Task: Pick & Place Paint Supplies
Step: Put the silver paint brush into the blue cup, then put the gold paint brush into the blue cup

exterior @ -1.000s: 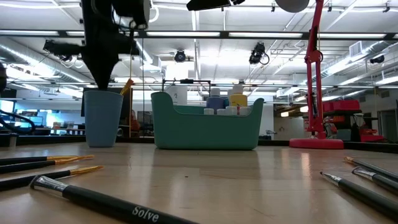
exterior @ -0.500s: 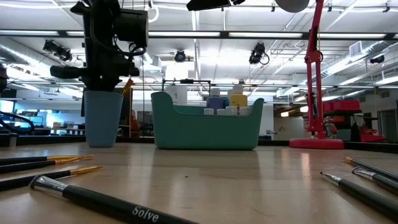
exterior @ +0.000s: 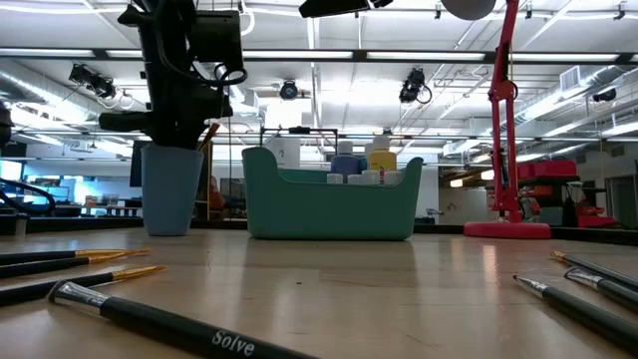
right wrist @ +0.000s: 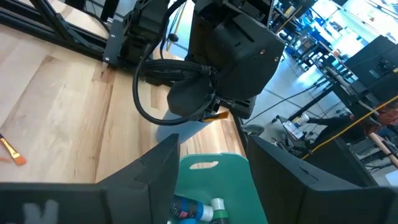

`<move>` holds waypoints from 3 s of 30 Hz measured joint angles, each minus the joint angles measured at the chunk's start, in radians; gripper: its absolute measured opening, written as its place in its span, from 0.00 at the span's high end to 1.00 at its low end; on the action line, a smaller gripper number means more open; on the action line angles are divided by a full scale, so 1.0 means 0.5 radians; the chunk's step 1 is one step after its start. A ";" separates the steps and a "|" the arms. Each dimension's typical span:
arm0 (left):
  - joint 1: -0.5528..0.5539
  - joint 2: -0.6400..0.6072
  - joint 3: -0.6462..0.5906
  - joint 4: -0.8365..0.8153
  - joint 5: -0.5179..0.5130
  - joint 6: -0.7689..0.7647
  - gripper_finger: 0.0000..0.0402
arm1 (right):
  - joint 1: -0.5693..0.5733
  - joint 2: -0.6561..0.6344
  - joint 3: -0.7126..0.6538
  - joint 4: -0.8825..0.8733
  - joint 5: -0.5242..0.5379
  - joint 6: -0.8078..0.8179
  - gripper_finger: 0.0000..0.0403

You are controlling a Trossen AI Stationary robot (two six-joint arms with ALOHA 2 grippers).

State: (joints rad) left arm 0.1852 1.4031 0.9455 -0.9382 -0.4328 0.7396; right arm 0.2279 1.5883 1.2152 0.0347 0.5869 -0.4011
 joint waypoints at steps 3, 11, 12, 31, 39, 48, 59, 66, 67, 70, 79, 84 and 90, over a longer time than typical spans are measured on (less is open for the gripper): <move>0.000 -0.001 0.000 -0.004 0.000 -0.001 0.85 | 0.000 0.000 0.000 -0.004 0.000 0.000 0.52; 0.000 -0.001 0.012 -0.037 0.003 0.010 0.85 | 0.000 0.000 0.000 -0.013 0.000 0.000 0.52; -0.004 -0.001 0.028 -0.052 0.004 0.020 0.85 | 0.001 0.000 0.000 -0.013 0.000 0.000 0.52; -0.120 -0.001 0.676 -0.802 0.220 -0.804 0.85 | 0.000 0.000 0.000 -0.125 -0.001 0.000 0.52; -0.359 -0.004 0.883 -0.684 0.761 -1.815 0.85 | 0.000 0.000 0.000 -0.125 -0.002 0.000 0.52; -0.787 -0.004 0.812 -0.482 0.468 -2.567 0.85 | 0.001 0.000 0.000 -0.157 -0.002 0.088 0.52; -1.463 -0.002 0.156 0.217 -0.175 -3.328 0.85 | 0.000 0.000 0.000 -0.469 -0.262 0.106 0.52; -1.638 -0.001 -0.367 1.233 -0.200 -3.113 0.85 | 0.003 0.000 0.000 -0.609 -0.768 0.323 0.52; -1.643 -0.001 -0.412 1.304 -0.208 -3.079 0.85 | 0.003 0.000 0.000 -0.607 -0.816 0.362 0.52; -1.644 -0.001 -0.504 1.419 -0.229 -3.085 0.85 | 0.003 0.000 0.000 -0.584 -0.893 0.485 0.52; -1.625 -0.001 -0.684 1.535 -0.174 -3.062 0.85 | 0.003 0.000 0.000 -0.582 -0.894 0.747 0.52; -1.624 -0.001 -0.724 1.689 -0.043 -3.090 0.84 | 0.003 0.000 0.000 -0.582 -0.893 0.789 0.52; -1.624 -0.001 -0.724 1.692 0.102 -2.900 0.76 | 0.003 0.000 0.000 -0.583 -0.893 0.788 0.52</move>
State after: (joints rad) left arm -0.6266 1.4025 0.5835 -0.0921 -0.3819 -0.7105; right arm 0.2295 1.5883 1.2152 -0.2569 0.1402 -0.0071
